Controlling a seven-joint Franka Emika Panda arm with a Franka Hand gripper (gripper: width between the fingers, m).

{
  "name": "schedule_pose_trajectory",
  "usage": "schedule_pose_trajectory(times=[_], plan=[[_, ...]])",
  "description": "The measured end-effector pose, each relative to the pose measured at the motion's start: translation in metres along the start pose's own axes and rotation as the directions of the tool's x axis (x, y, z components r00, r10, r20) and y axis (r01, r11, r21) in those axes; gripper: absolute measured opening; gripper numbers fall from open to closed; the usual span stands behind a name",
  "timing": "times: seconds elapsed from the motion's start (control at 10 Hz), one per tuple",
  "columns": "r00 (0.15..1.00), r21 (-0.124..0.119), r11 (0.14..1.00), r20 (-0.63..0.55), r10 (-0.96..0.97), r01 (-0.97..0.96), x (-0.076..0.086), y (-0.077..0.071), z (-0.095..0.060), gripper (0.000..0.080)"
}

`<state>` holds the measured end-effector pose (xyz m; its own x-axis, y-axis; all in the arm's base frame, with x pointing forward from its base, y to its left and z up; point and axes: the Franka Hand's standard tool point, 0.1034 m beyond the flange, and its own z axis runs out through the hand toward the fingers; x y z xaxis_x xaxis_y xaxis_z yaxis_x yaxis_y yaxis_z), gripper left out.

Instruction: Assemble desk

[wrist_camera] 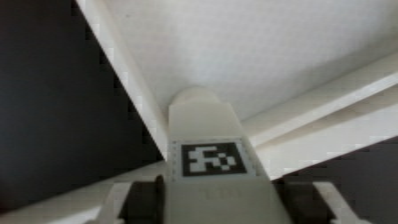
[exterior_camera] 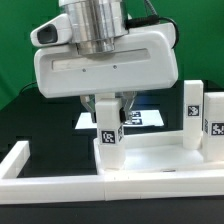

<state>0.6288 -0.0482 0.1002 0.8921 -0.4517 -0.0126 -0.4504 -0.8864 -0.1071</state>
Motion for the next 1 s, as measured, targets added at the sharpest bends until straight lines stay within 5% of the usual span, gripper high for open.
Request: schedule_pose_trajectory(times=[0.3,0.6,0.9,1.0], plan=[[0.931,0.017,0.931,0.001,0.365,-0.365,0.0025,0.0013,-0.001,0.0296],[0.629,0.033,0.628,0.033,0.776,-0.777,0.0022,-0.004,-0.0005,0.0294],[0.455,0.042,0.453,0.044,0.89,-0.891,0.0022,-0.0053,0.0011,0.0294],[0.485,0.043,0.483,0.042,0.874,-0.875,0.0021,-0.0052,0.0011,0.038]])
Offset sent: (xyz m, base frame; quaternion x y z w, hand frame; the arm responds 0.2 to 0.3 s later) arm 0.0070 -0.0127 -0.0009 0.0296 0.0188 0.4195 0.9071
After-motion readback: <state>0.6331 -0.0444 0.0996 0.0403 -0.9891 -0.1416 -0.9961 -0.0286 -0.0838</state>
